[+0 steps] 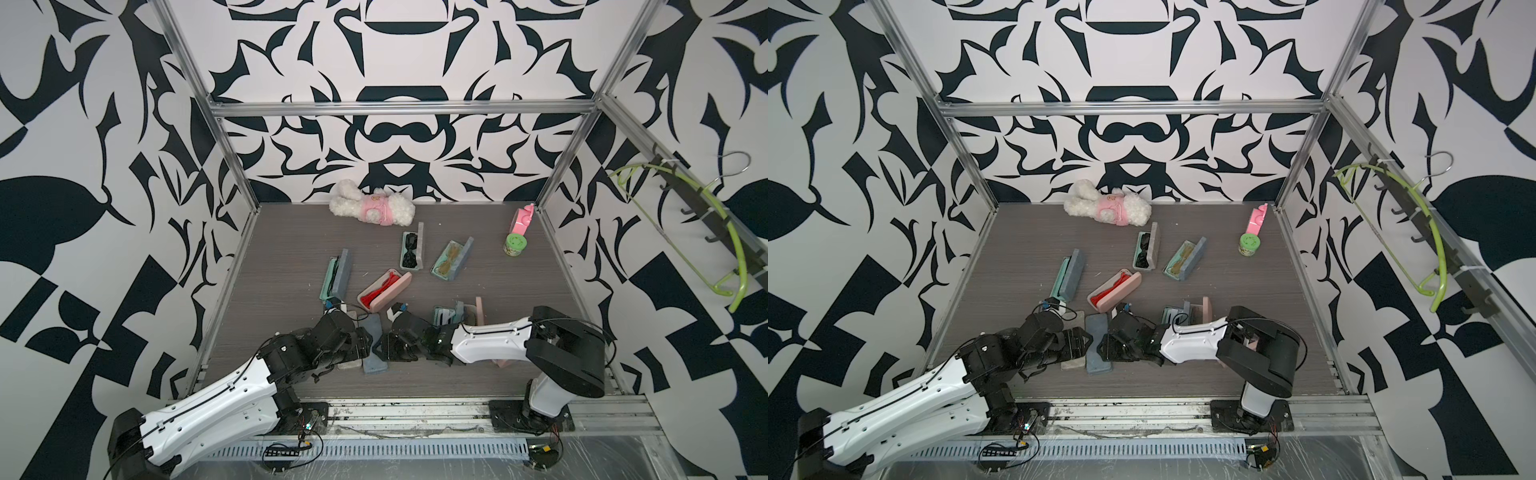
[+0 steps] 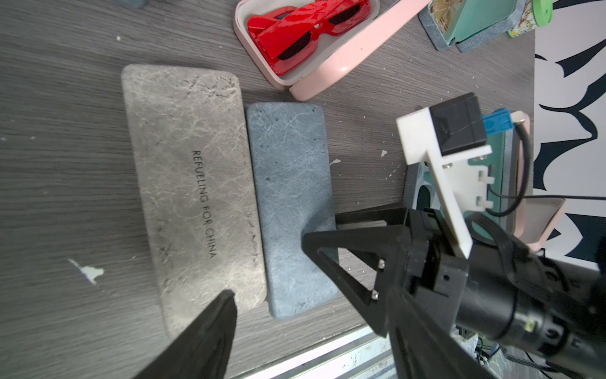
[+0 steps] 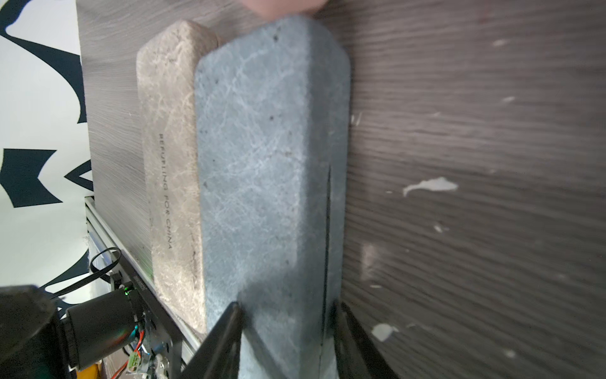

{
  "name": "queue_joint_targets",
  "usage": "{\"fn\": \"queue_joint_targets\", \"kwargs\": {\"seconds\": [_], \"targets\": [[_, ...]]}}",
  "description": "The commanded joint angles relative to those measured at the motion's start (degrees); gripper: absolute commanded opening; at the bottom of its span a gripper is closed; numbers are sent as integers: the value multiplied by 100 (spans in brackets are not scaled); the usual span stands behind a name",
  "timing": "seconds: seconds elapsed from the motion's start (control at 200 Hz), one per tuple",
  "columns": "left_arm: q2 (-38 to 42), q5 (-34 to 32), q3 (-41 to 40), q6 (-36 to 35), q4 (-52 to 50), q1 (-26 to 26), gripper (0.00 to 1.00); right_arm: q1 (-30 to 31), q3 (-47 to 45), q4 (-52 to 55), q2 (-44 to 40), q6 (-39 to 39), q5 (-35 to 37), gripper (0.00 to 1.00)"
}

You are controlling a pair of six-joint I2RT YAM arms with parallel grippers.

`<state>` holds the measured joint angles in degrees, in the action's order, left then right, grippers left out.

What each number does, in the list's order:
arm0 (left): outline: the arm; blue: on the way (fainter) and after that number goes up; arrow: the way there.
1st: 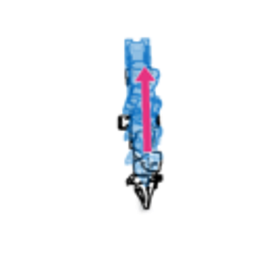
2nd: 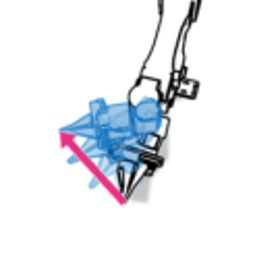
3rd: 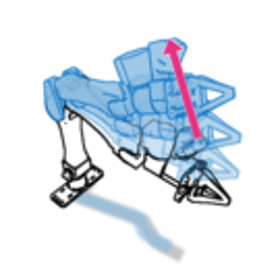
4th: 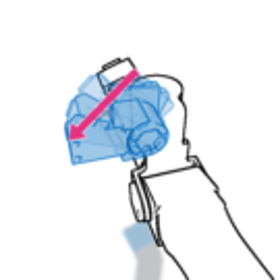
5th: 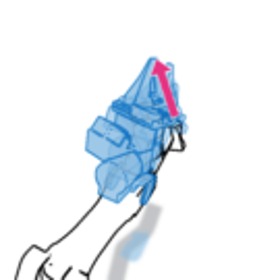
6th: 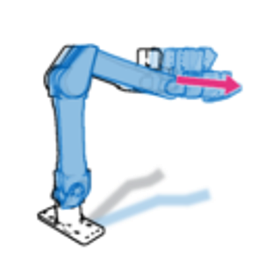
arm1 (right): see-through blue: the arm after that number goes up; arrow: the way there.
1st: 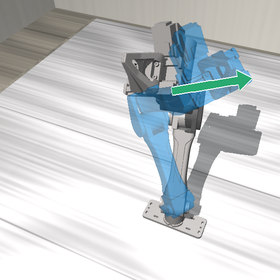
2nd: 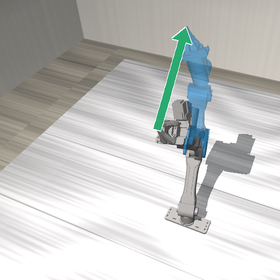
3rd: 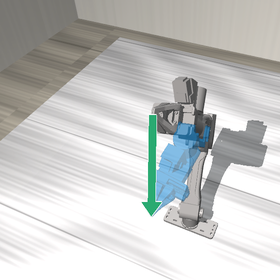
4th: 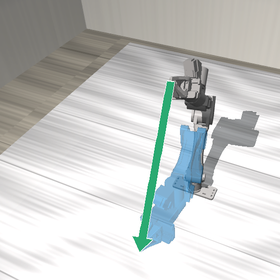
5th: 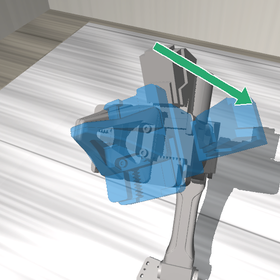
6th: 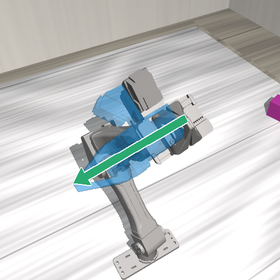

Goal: Close the glasses case
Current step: Move the glasses case to the center of the board.

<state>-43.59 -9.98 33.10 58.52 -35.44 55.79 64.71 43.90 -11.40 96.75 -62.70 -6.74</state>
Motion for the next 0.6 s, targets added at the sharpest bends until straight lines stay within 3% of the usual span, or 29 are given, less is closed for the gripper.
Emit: {"fn": "queue_joint_targets", "kwargs": {"seconds": [0.0,0.3,0.595], "targets": [[43,57,27,-69,-25,2,77,114,18,135,108,-213,142,48],[40,71,124,-120,-24,2,78,116,-82,166,-281,-177,285,57],[-2,75,237,-276,137,11,78,121,-224,731,-1051,241,658,76]]}}
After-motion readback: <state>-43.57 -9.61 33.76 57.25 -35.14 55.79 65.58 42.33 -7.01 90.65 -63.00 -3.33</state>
